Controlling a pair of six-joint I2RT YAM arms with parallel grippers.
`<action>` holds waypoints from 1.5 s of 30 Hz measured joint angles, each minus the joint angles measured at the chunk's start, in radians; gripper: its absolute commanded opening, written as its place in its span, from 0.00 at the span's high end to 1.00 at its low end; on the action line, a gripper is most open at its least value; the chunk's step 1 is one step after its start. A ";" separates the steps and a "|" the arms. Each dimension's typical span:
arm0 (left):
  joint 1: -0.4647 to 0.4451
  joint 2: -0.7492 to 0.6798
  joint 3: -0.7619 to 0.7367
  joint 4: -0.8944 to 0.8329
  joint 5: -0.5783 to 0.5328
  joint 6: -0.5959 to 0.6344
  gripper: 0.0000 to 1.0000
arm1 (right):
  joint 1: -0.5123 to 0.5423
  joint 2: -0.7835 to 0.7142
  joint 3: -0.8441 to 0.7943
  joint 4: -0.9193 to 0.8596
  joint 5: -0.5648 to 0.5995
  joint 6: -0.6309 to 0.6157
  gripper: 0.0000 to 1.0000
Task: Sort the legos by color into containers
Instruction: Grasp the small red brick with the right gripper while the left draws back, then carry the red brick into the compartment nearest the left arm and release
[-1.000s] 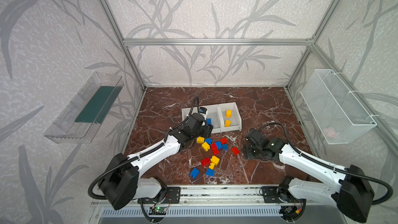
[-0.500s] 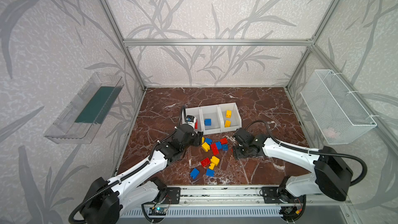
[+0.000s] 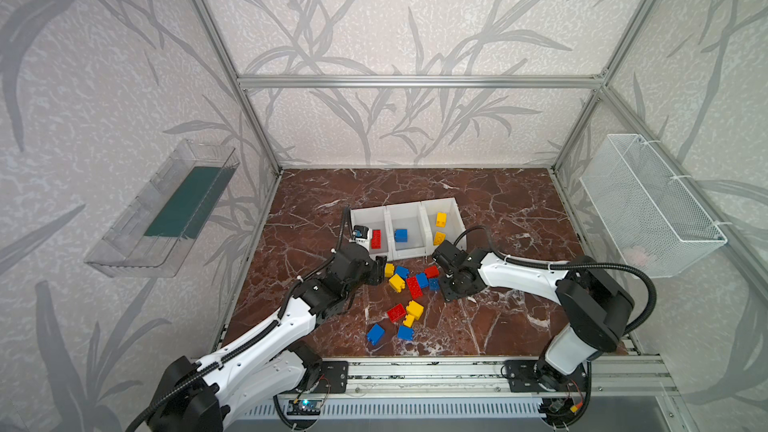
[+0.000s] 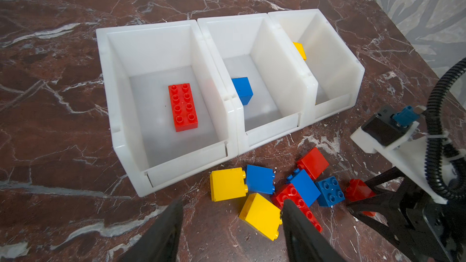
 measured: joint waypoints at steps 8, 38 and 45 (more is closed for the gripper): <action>0.008 0.002 0.000 0.000 -0.010 -0.001 0.35 | 0.000 0.000 -0.006 0.001 0.008 0.013 0.63; 0.034 -0.135 -0.069 -0.060 -0.060 -0.067 0.35 | 0.000 -0.152 0.227 -0.111 0.034 -0.041 0.70; 0.039 -0.244 -0.107 -0.098 -0.087 -0.087 0.35 | 0.010 -0.033 0.445 -0.121 0.006 -0.100 0.70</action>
